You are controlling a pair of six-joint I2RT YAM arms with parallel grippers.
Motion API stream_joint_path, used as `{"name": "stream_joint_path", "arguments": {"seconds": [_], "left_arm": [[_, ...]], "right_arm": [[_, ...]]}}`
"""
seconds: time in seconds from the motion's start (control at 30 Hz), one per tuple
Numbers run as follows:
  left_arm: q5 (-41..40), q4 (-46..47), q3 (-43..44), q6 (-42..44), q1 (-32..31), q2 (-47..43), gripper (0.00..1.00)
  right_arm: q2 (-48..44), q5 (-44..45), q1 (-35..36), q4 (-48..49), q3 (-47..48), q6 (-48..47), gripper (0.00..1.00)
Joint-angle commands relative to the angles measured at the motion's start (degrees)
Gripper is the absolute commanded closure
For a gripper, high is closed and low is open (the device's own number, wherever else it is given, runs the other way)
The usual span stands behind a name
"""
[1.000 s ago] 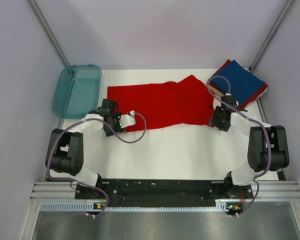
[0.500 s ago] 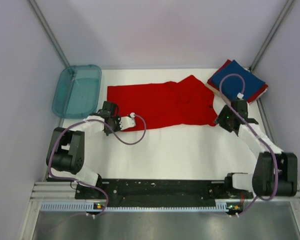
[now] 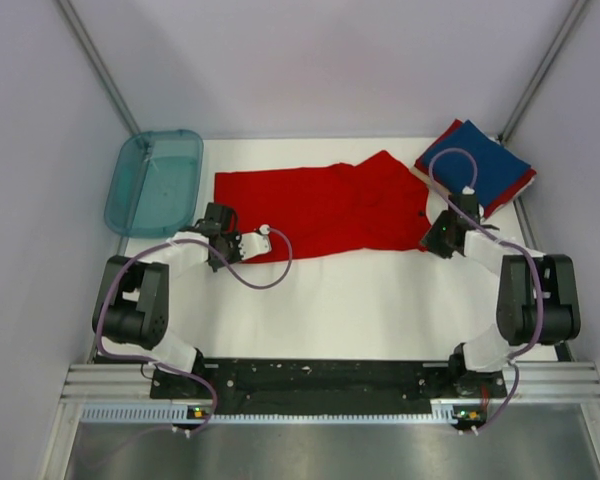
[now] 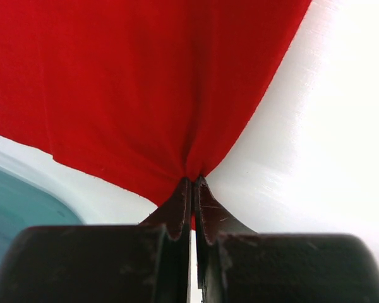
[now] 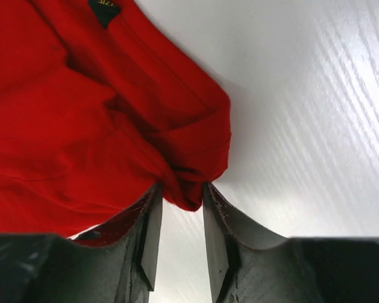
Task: Fold and stack the t-shirts
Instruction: Grap the side of the flattened tshirt furthest away from the robot with both arms
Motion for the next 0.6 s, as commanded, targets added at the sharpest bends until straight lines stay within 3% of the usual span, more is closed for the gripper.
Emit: {"name": "stream_joint_path", "arguments": {"seconds": [0.0,0.03,0.2,0.5,0.57], "left_arm": [[-0.9,0.0,-0.3,-1.8,0.7,-2.7,1.00],[-0.9,-0.1,-0.3,-1.9,0.9,-3.0,1.00],[-0.9,-5.4,0.1,0.2,3.1,-5.9,1.00],[2.7,-27.9,-5.1,4.4,3.3,-21.2,1.00],[4.6,-33.5,-5.9,4.9,3.3,-24.7,1.00]], "right_arm": [[3.5,-3.1,-3.7,3.9,0.1,1.8,0.86],[3.3,-3.8,-4.7,3.8,-0.8,2.0,1.00],[-4.9,-7.9,-8.4,-3.1,-5.2,1.6,1.00],[-36.3,-12.5,-8.4,-36.1,-9.9,8.7,1.00],[-39.3,-12.5,-8.3,-42.3,-10.7,10.3,1.00]]}}
